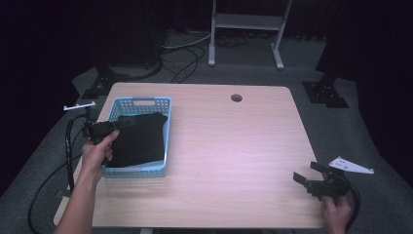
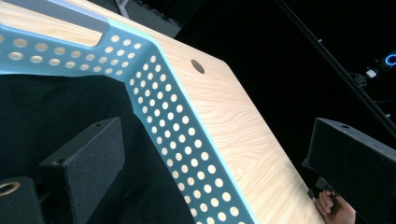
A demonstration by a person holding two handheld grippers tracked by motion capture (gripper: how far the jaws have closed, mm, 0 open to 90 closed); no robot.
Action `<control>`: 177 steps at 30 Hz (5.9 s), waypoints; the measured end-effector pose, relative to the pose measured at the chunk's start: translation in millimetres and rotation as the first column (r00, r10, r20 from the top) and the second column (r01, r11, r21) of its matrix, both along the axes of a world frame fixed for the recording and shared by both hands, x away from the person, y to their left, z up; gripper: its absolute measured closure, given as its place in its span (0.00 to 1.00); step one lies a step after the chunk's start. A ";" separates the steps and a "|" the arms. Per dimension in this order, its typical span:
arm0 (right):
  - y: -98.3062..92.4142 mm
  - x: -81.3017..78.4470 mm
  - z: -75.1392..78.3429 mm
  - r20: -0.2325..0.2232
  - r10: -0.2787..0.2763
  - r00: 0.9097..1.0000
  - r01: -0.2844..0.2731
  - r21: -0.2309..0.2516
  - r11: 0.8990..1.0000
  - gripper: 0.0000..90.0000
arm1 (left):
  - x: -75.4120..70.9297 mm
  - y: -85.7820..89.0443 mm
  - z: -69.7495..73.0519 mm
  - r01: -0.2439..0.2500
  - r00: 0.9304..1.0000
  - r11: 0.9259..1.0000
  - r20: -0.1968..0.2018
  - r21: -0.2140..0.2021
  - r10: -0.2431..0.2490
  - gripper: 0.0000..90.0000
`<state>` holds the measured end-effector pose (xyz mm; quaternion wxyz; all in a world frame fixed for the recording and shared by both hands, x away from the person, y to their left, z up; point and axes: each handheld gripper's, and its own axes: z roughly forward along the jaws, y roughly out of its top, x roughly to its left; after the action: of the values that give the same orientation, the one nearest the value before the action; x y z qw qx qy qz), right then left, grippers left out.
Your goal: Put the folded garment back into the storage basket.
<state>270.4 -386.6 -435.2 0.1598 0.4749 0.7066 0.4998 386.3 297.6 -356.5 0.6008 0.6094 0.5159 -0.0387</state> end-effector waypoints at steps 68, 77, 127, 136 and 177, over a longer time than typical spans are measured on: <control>-2.0 -0.8 0.1 0.005 0.007 1.000 -0.007 0.019 1.000 0.02 | -28.6 -82.8 12.8 0.124 0.985 0.990 0.127 -0.068 -0.114 0.03; -2.0 -0.8 0.1 0.005 0.009 1.000 -0.009 0.019 1.000 0.02 | -27.9 -97.0 16.7 0.153 0.980 0.986 0.142 -0.069 -0.142 0.03; -2.3 -1.2 0.3 0.010 0.017 1.000 -0.017 0.023 1.000 0.02 | -29.2 -139.9 14.5 0.206 0.967 0.976 0.164 -0.067 -0.193 0.03; -2.4 -1.4 0.4 0.010 0.018 1.000 -0.018 0.025 1.000 0.02 | -28.4 -147.5 13.1 0.213 0.966 0.975 0.163 -0.069 -0.199 0.03; -3.0 -1.8 0.5 0.014 0.022 1.000 -0.023 0.032 0.999 0.02 | -29.6 -173.8 8.2 0.246 0.958 0.967 0.166 -0.070 -0.232 0.04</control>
<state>268.6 -389.6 -434.7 0.1511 0.4660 0.7026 0.5161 356.7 123.8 -348.3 0.6571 0.6408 0.3875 -0.0865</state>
